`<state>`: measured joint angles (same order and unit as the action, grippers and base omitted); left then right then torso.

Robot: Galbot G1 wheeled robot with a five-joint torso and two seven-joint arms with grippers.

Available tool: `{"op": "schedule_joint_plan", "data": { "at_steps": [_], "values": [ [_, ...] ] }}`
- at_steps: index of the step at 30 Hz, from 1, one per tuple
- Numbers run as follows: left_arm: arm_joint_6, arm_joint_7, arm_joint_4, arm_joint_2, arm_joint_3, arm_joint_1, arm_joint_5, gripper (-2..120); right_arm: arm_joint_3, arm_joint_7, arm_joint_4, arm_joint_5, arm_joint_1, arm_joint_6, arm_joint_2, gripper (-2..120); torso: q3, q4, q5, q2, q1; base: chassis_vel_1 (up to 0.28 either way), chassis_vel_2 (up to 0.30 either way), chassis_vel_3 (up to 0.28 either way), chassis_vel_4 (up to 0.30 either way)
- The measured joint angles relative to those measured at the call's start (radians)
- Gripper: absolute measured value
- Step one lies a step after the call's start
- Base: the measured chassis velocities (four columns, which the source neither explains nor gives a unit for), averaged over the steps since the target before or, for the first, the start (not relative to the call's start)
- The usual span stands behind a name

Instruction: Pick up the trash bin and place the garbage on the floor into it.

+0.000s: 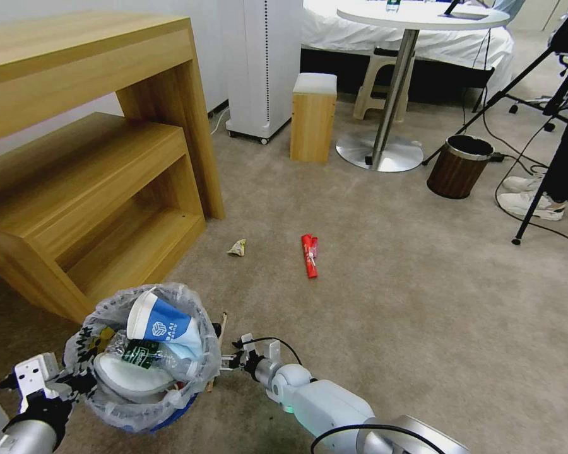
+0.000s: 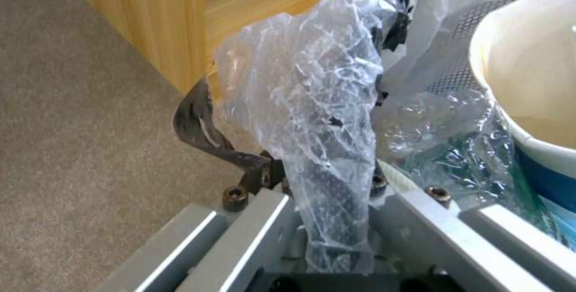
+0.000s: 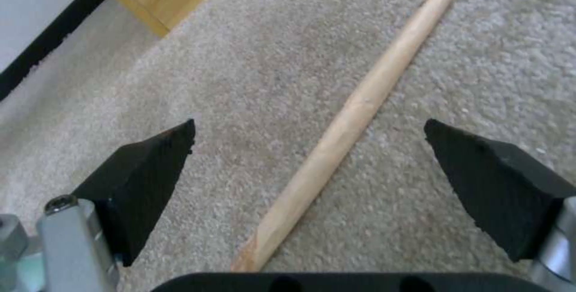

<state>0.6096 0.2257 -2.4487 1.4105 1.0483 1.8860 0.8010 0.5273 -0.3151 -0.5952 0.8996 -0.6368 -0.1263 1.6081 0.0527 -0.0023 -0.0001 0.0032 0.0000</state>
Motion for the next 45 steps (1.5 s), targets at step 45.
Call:
{"op": "schedule_joint_plan", "data": {
  "at_steps": [45],
  "values": [
    [-0.001, -0.018, -0.039, 0.038, -0.026, 0.027, -0.033, 1, -0.019, -0.043, 0.071, -0.051, 0.024, -0.013, 0.0, 100, 0.0, -0.0001, 0.0, 0.0, 0.0, 0.0, 0.0, 0.0, 0.0]
  ]
}}
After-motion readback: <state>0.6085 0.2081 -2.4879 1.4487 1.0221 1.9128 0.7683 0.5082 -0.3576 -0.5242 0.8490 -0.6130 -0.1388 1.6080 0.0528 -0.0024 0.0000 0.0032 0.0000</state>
